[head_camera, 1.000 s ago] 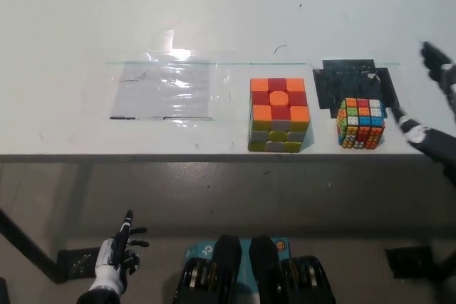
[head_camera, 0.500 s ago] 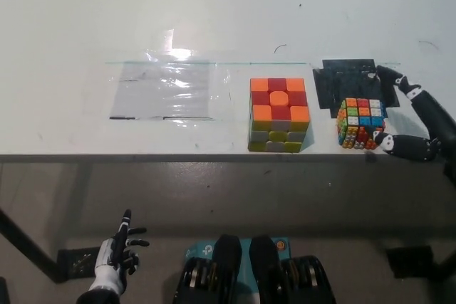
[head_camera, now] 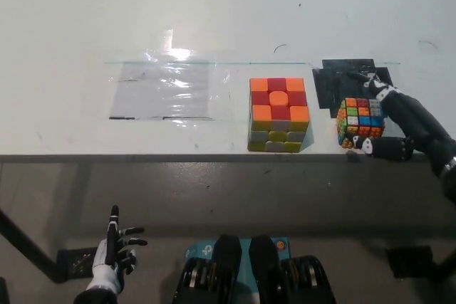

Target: The robot uses its right hand to pick up the small cube kept on the middle on the desk and place it on the bigger cube kept next to it

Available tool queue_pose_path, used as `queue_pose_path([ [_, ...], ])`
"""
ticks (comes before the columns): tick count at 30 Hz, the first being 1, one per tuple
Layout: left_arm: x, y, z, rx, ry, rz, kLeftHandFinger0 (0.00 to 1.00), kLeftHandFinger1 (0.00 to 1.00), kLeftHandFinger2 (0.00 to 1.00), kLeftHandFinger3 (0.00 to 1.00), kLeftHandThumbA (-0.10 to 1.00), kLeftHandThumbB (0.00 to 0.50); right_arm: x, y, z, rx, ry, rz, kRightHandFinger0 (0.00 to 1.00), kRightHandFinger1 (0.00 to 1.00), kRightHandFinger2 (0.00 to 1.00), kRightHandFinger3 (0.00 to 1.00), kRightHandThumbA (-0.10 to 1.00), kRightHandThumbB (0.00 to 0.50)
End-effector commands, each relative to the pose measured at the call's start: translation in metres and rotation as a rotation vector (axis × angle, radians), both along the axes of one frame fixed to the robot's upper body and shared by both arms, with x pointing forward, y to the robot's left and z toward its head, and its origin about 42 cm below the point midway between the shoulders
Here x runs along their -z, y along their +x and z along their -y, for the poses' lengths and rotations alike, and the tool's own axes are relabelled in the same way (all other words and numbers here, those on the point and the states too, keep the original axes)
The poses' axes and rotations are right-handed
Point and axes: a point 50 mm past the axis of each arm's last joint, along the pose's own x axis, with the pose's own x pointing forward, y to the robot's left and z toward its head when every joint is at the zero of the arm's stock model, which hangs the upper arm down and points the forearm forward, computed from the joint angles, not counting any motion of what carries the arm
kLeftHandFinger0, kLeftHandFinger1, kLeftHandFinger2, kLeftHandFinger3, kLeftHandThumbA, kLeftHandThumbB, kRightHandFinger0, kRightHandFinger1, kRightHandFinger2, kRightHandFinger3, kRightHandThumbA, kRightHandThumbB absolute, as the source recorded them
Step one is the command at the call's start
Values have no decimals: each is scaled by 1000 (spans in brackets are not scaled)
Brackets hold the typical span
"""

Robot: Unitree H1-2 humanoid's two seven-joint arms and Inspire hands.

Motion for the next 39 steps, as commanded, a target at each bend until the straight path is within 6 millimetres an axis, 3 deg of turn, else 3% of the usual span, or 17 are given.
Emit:
queue_pose_path([
  [1,-17,20,-7,12,24,52,0,54,295,301,982,500,-27,11,-13,-77,-101,107,1000,1000,1000,1000,644,375],
  [4,-18,21,-7,9,24,56,0,63,295,273,1000,500,-30,13,-23,-99,-123,104,1000,1000,1000,1000,574,390],
  [10,-21,24,-10,18,45,61,0,102,325,259,1000,500,-28,21,-30,-112,-196,116,1000,1000,1000,1000,570,393],
  [16,-25,30,-10,1,44,72,0,78,293,182,1000,500,-20,31,-19,-94,-244,100,1000,1000,1000,1000,513,392],
  [20,-26,30,-11,2,47,80,0,80,295,192,1000,500,6,31,4,-45,-279,23,1000,1000,1000,1000,576,399],
  [27,-29,33,-13,-9,54,83,0,105,312,171,1000,500,24,37,24,-7,-301,-21,1000,1000,1000,1000,463,389],
  [33,-35,40,-12,0,62,106,3,98,320,173,1000,500,29,39,25,3,-302,-50,1000,1000,1000,1000,486,400],
  [35,-37,42,-13,-3,66,114,7,95,318,167,1000,500,30,38,19,-16,-312,-65,1000,1000,1000,1000,449,404],
  [39,-41,46,-16,2,90,131,20,111,322,147,1000,500,31,41,10,-44,-401,-66,1000,1000,1000,1000,483,400],
])
